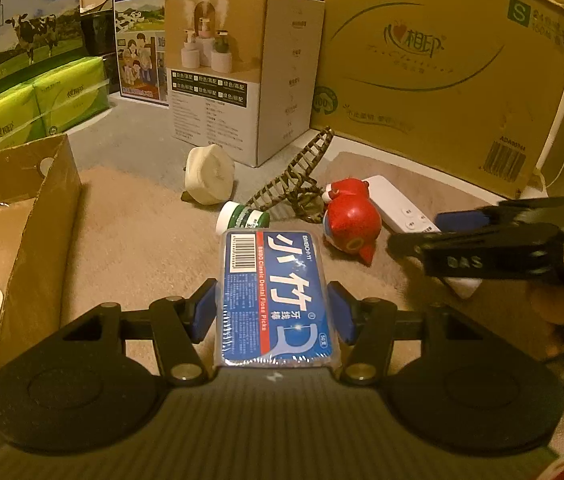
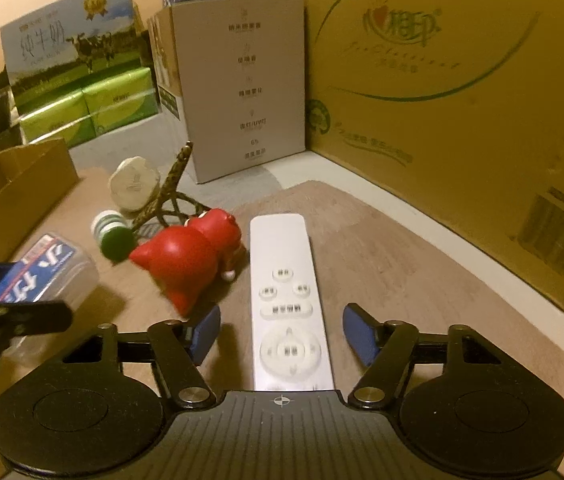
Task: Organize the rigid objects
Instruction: 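Grasp the white remote control with the right tool while the left tool holds the floss box, then carry the floss box and white remote over the cardboard box with both tools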
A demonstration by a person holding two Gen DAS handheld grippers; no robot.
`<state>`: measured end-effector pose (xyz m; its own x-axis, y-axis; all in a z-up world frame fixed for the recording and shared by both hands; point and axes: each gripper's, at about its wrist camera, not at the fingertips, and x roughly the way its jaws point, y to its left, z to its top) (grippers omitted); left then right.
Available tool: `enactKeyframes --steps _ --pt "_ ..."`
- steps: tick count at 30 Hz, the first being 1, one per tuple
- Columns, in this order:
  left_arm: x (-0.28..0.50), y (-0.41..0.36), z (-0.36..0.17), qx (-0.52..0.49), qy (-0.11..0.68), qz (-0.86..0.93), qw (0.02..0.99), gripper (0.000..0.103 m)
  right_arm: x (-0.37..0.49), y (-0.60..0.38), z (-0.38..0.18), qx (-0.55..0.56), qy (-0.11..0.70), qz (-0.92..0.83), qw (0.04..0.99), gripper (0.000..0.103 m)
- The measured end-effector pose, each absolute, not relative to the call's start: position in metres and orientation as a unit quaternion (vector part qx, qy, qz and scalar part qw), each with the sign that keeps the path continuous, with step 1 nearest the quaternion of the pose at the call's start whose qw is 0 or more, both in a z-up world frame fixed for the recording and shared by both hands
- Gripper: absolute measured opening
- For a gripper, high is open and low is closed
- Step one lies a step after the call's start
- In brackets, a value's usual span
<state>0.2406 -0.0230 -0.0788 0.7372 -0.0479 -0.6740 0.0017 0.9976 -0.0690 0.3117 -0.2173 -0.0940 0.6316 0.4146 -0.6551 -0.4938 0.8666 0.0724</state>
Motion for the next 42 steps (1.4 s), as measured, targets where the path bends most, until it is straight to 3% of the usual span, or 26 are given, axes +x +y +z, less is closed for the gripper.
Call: enactKeyframes --steps 10,42 --pt "0.240 -0.019 -0.080 -0.040 0.358 -0.017 0.933 0.055 0.327 -0.201 -0.098 -0.078 0.333 0.249 0.906 0.040" --pt "0.105 -0.020 -0.037 -0.039 0.360 -0.032 0.932 0.055 0.130 -0.212 -0.045 0.029 0.350 0.183 0.918 0.039"
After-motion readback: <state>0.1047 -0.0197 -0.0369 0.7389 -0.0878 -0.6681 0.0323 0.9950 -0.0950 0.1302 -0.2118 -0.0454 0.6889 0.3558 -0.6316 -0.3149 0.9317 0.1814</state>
